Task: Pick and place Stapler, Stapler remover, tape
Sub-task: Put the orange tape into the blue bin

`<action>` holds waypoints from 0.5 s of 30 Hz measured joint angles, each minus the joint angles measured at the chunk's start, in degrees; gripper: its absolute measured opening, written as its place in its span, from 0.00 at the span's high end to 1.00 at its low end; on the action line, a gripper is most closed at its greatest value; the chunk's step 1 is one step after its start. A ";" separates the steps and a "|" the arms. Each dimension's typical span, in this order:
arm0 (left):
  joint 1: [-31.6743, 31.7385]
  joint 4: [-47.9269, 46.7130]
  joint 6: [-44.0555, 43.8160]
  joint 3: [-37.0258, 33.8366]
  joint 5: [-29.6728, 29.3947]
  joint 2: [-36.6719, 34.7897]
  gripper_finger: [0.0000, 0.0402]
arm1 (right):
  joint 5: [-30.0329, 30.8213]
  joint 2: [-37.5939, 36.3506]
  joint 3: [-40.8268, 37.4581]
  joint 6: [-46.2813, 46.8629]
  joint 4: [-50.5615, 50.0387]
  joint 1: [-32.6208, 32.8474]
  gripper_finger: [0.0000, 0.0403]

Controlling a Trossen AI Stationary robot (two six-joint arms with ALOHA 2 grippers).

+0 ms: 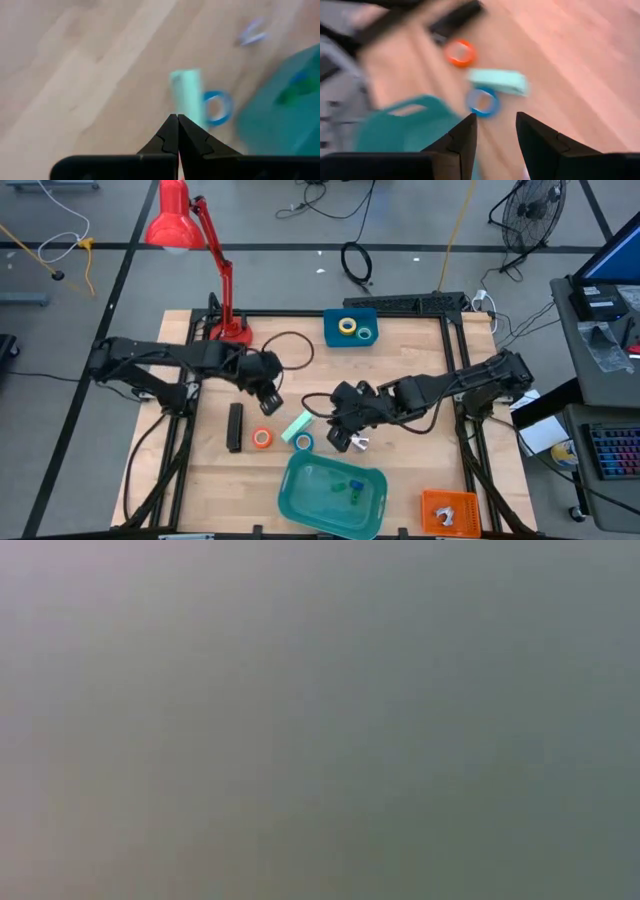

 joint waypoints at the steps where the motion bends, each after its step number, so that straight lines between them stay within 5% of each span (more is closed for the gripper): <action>1: 1.28 -2.62 1.47 -0.01 0.42 0.13 1.00 | 0.39 0.00 0.00 1.00 -2.79 -0.42 0.67; 8: 6.33 -8.55 10.88 -3.93 5.39 1.08 1.00 | 4.26 0.04 -0.02 8.28 -23.11 -2.88 0.72; 15: 4.37 -2.26 12.42 -17.00 10.30 0.47 0.93 | 6.86 -1.89 -1.83 9.91 -25.73 -4.43 0.78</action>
